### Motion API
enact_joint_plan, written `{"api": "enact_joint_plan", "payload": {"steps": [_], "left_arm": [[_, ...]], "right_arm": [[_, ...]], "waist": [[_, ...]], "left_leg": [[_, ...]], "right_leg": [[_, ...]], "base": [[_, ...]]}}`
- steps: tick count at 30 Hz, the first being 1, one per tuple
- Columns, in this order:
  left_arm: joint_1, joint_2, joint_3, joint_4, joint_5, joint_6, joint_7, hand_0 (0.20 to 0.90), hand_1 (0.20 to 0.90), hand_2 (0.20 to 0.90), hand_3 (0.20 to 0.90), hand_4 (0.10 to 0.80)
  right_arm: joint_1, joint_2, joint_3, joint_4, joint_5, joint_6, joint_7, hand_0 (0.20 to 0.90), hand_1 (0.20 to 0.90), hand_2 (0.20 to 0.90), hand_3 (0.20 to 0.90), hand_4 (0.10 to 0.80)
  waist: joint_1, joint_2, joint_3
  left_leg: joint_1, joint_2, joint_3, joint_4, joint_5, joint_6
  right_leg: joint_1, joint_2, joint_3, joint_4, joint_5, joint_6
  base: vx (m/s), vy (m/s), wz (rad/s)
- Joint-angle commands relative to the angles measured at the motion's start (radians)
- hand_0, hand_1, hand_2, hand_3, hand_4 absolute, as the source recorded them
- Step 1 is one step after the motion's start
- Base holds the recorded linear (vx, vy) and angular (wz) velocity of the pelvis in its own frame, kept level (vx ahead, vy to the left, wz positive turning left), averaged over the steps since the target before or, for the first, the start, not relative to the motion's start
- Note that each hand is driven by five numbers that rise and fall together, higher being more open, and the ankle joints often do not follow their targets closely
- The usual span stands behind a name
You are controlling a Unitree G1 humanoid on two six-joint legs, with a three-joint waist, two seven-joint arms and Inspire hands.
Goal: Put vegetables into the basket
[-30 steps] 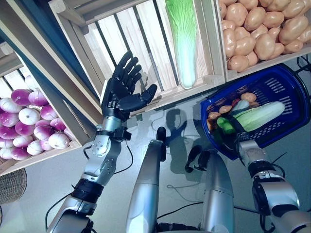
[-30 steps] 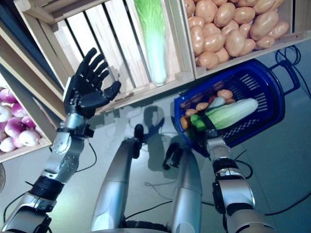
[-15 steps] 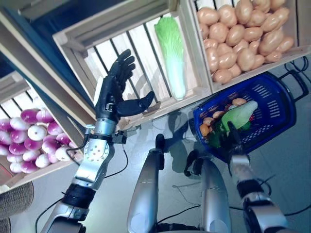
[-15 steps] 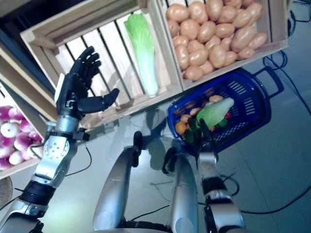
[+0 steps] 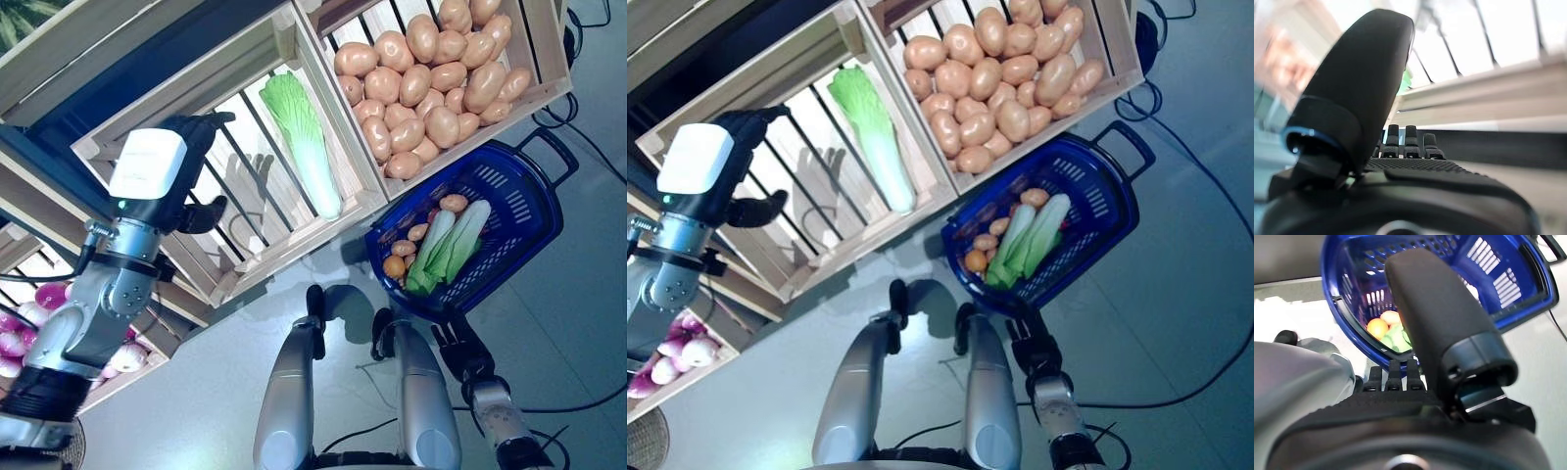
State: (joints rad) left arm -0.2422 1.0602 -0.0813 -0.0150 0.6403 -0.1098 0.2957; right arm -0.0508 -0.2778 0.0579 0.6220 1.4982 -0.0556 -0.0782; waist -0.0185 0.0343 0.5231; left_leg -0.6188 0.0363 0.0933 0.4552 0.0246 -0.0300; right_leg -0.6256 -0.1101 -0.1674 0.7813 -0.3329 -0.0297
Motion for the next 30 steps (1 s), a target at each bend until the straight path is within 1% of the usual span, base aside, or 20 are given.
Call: {"api": "enact_joint_plan", "payload": {"steps": [1,2,3,5,6,7,9,11,12,13,14,15,17,18,20,21,23,25,29,30], "left_arm": [[-0.092,0.062,0.02,0.002,0.117,0.029,0.091,0.9,0.9,0.9,0.9,0.8],[-0.112,0.085,-0.007,0.015,0.137,0.027,0.068,0.9,0.9,0.9,0.9,0.8],[-0.147,0.11,-0.055,0.037,0.193,0.013,0.055,0.9,0.9,0.9,0.9,0.8],[-0.205,0.146,-0.127,0.055,0.185,0.021,0.037,0.9,0.9,0.9,0.9,0.8],[-0.222,0.154,-0.147,0.061,0.185,0.019,0.032,0.9,0.9,0.9,0.9,0.8],[-0.277,0.17,-0.213,0.085,0.196,0.016,0.024,0.9,0.9,0.9,0.9,0.8],[-0.341,0.183,-0.293,0.129,0.173,-0.034,0.057,0.9,0.9,0.9,0.9,0.8],[-0.393,0.192,-0.345,0.132,0.169,-0.06,0.063,0.9,0.9,0.9,0.9,0.8],[-0.437,0.196,-0.397,0.145,0.175,-0.071,0.082,0.9,0.9,0.9,0.9,0.8],[-0.448,0.196,-0.414,0.159,0.178,-0.079,0.1,0.9,0.9,0.9,0.9,0.8],[-0.479,0.193,-0.453,0.199,0.182,-0.104,0.137,0.9,0.9,0.9,0.9,0.8],[-0.485,0.192,-0.459,0.203,0.182,-0.105,0.14,0.9,0.9,0.9,0.9,0.8],[-0.505,0.187,-0.501,0.239,0.205,-0.137,0.204,0.9,0.9,0.9,0.9,0.8],[-0.514,0.183,-0.519,0.253,0.208,-0.141,0.237,0.9,0.9,0.9,0.9,0.8],[-0.52,0.178,-0.53,0.271,0.215,-0.158,0.26,0.9,0.9,0.9,0.9,0.8],[-0.535,0.172,-0.546,0.283,0.23,-0.177,0.281,0.9,0.9,0.9,0.9,0.8],[-0.547,0.168,-0.567,0.296,0.256,-0.185,0.31,0.9,0.9,0.9,0.9,0.8],[-0.578,0.16,-0.599,0.315,0.274,-0.2,0.312,0.9,0.9,0.9,0.9,0.8],[-0.628,0.146,-0.643,0.346,0.299,-0.197,0.306,0.9,0.9,0.9,0.9,0.8],[-0.654,0.138,-0.667,0.366,0.301,-0.212,0.307,0.9,0.9,0.9,0.9,0.8]], "right_arm": [[0.039,-0.046,0.01,-0.06,-0.006,-0.027,0.077,0.9,0.9,0.9,0.9,0.8],[0.037,-0.05,0.009,-0.052,0.006,-0.027,0.083,0.9,0.9,0.9,0.9,0.8],[0.031,-0.055,0.005,-0.038,0.046,-0.028,0.094,0.9,0.9,0.9,0.9,0.8],[0.029,-0.067,0.009,-0.031,0.046,-0.03,0.104,0.9,0.9,0.9,0.9,0.8],[0.027,-0.069,0.013,-0.032,0.045,-0.03,0.101,0.9,0.9,0.9,0.9,0.8],[0.017,-0.077,0.02,-0.027,0.04,-0.027,0.099,0.9,0.9,0.9,0.9,0.8],[0.012,-0.082,0.027,-0.024,0.035,-0.024,0.096,0.9,0.9,0.9,0.9,0.8],[0.008,-0.086,0.033,-0.025,0.059,-0.016,0.093,0.9,0.9,0.9,0.9,0.8],[0.001,-0.087,0.035,-0.017,0.096,-0.018,0.096,0.9,0.9,0.9,0.9,0.8],[0.0,-0.088,0.035,-0.014,0.1,-0.021,0.099,0.9,0.9,0.9,0.9,0.8],[-0.001,-0.088,0.037,-0.014,0.106,-0.026,0.105,0.9,0.9,0.9,0.9,0.8],[-0.001,-0.087,0.036,-0.014,0.106,-0.026,0.105,0.9,0.9,0.9,0.9,0.8],[0.001,-0.086,0.041,-0.03,0.098,-0.032,0.093,0.9,0.9,0.9,0.9,0.8],[0.005,-0.087,0.044,-0.04,0.088,-0.033,0.089,0.9,0.9,0.9,0.9,0.8],[0.006,-0.087,0.046,-0.044,0.088,-0.031,0.087,0.9,0.9,0.9,0.9,0.8],[0.005,-0.089,0.048,-0.048,0.102,-0.028,0.085,0.9,0.9,0.9,0.9,0.8],[0.006,-0.091,0.051,-0.051,0.098,-0.024,0.086,0.9,0.9,0.9,0.9,0.8],[0.007,-0.091,0.055,-0.044,0.097,-0.02,0.092,0.9,0.9,0.9,0.9,0.8],[0.002,-0.097,0.059,-0.055,0.102,-0.018,0.075,0.9,0.9,0.9,0.9,0.8],[0.0,-0.103,0.063,-0.057,0.107,-0.019,0.072,0.9,0.9,0.9,0.9,0.8]], "waist": [[-0.033,0.013,-0.003],[-0.038,0.012,-0.003],[-0.044,0.011,-0.003],[-0.053,0.009,-0.003],[-0.056,0.008,-0.003],[-0.063,0.006,-0.003],[-0.07,0.004,-0.003],[-0.073,0.0,-0.003],[-0.075,0.0,-0.003],[-0.076,-0.001,-0.003],[-0.078,-0.003,-0.003],[-0.077,-0.004,-0.003],[-0.084,-0.008,-0.003],[-0.088,-0.01,-0.003],[-0.091,-0.012,-0.003],[-0.095,-0.013,-0.003],[-0.101,-0.016,-0.003],[-0.104,-0.02,-0.003],[-0.114,-0.023,-0.003],[-0.12,-0.025,-0.003]], "left_leg": [[0.046,-0.022,0.06,0.135,-0.184,0.026],[0.048,-0.019,0.063,0.135,-0.185,0.026],[0.049,-0.014,0.066,0.138,-0.185,0.027],[0.048,-0.008,0.069,0.145,-0.186,0.027],[0.047,-0.006,0.07,0.147,-0.187,0.027],[0.04,0.002,0.074,0.156,-0.187,0.026],[0.037,0.007,0.076,0.159,-0.188,0.027],[0.03,0.014,0.08,0.165,-0.187,0.029],[0.022,0.019,0.083,0.172,-0.188,0.031],[0.02,0.019,0.084,0.174,-0.19,0.032],[0.02,0.021,0.083,0.177,-0.192,0.034],[0.02,0.021,0.083,0.177,-0.193,0.034],[0.019,0.025,0.085,0.183,-0.194,0.032],[0.014,0.027,0.085,0.189,-0.195,0.031],[0.012,0.028,0.085,0.189,-0.196,0.034],[0.003,0.028,0.08,0.199,-0.2,0.034],[-0.006,0.029,0.077,0.213,-0.206,0.034],[-0.013,0.033,0.076,0.221,-0.206,0.035],[-0.038,0.042,0.08,0.232,-0.203,0.038],[-0.052,0.048,0.084,0.239,-0.203,0.039]], "right_leg": [[0.08,0.008,0.004,-0.178,0.157,0.029],[0.079,0.007,0.004,-0.176,0.157,0.029],[0.077,0.007,0.003,-0.169,0.158,0.029],[0.079,0.005,0.002,-0.163,0.155,0.028],[0.078,0.005,0.003,-0.162,0.155,0.028],[0.071,0.005,0.008,-0.154,0.156,0.028],[0.067,0.009,0.012,-0.151,0.156,0.028],[0.061,0.009,0.012,-0.149,0.158,0.027],[0.051,0.008,0.011,-0.141,0.159,0.026],[0.048,0.008,0.011,-0.138,0.159,0.026],[0.042,0.01,0.01,-0.13,0.157,0.027],[0.042,0.01,0.01,-0.129,0.157,0.027],[0.039,0.011,0.015,-0.127,0.159,0.028],[0.035,0.012,0.019,-0.124,0.16,0.028],[0.029,0.015,0.026,-0.121,0.16,0.028],[0.02,0.018,0.039,-0.117,0.162,0.03],[0.011,0.019,0.043,-0.111,0.163,0.03],[0.005,0.021,0.045,-0.106,0.164,0.029],[-0.022,0.025,0.052,-0.096,0.168,0.028],[-0.04,0.026,0.053,-0.086,0.168,0.026]], "base": [[0.0,0.0,0.0],[0.033,0.009,-0.01],[0.041,0.011,-0.02],[0.044,0.011,-0.01],[0.052,0.015,0.02],[0.048,0.015,0.01],[0.038,0.007,-0.05],[0.016,-0.016,-0.06],[0.0,0.0,0.0],[0.0,0.0,0.0],[0.0,0.0,0.0],[0.0,0.0,0.0],[0.02,0.008,-0.03],[0.027,0.02,-0.09],[0.002,0.014,-0.11],[-0.006,0.006,-0.1],[0.007,0.006,-0.1],[0.024,0.003,-0.11],[-0.004,-0.016,-0.11],[-0.011,-0.013,-0.1]]}}
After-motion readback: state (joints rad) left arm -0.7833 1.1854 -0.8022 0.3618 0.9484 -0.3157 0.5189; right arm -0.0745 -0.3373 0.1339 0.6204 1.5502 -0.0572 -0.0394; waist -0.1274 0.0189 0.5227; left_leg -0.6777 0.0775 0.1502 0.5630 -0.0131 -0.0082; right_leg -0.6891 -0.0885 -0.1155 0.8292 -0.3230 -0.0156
